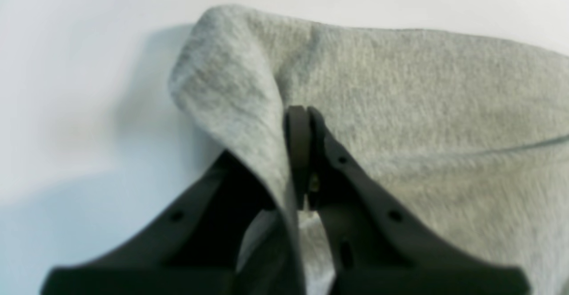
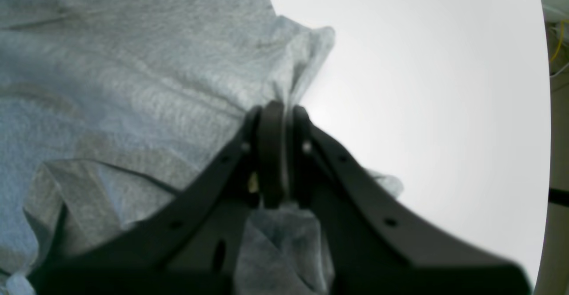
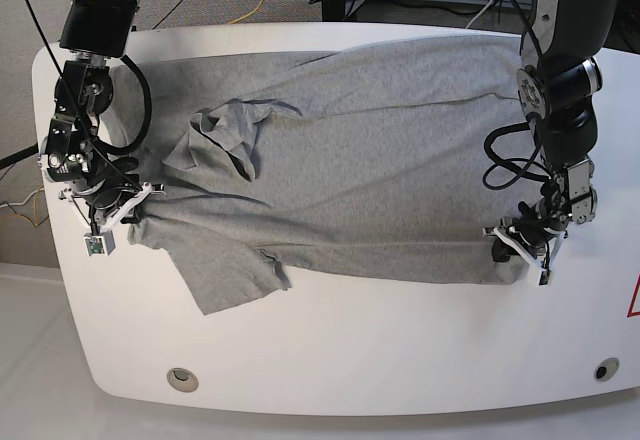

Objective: Fold the T-shirt properly

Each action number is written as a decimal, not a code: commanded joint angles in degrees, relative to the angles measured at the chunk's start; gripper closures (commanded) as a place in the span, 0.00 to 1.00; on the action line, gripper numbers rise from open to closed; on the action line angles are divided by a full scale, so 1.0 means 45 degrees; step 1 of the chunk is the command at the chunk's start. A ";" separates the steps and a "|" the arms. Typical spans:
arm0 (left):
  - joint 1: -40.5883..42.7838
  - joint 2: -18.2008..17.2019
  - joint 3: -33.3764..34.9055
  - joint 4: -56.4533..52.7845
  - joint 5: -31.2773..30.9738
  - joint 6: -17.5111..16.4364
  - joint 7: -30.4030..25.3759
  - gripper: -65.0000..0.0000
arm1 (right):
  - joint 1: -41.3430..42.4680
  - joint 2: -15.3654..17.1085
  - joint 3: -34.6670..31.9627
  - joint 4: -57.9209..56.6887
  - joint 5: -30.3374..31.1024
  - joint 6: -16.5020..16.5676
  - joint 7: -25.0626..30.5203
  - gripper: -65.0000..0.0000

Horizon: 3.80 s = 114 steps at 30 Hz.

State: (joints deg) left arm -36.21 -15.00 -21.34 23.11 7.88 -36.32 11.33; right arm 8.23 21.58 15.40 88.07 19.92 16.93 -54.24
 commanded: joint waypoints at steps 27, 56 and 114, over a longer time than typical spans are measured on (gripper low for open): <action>-0.0267 -0.0016 -0.0581 0.5442 -0.0061 -0.0819 0.5950 0.96 | 0.0252 0.0156 0.0085 0.0287 0.0115 -0.0001 0.0282 0.94; 0.2312 0.1351 -0.0913 0.9467 0.0017 -0.0819 0.8060 0.96 | -0.0901 -0.0469 0.1198 0.1615 0.0115 0.0038 -0.0304 0.94; -0.0091 0.0140 0.2213 -0.0711 0.0623 0.4094 -0.2626 0.02 | -0.0803 -0.0450 0.0651 0.2084 0.0115 0.0018 -0.0304 0.94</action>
State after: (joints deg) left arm -35.46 -14.81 -11.49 20.97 9.72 -17.98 -1.48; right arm 3.62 18.59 17.93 96.33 19.88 16.93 -56.84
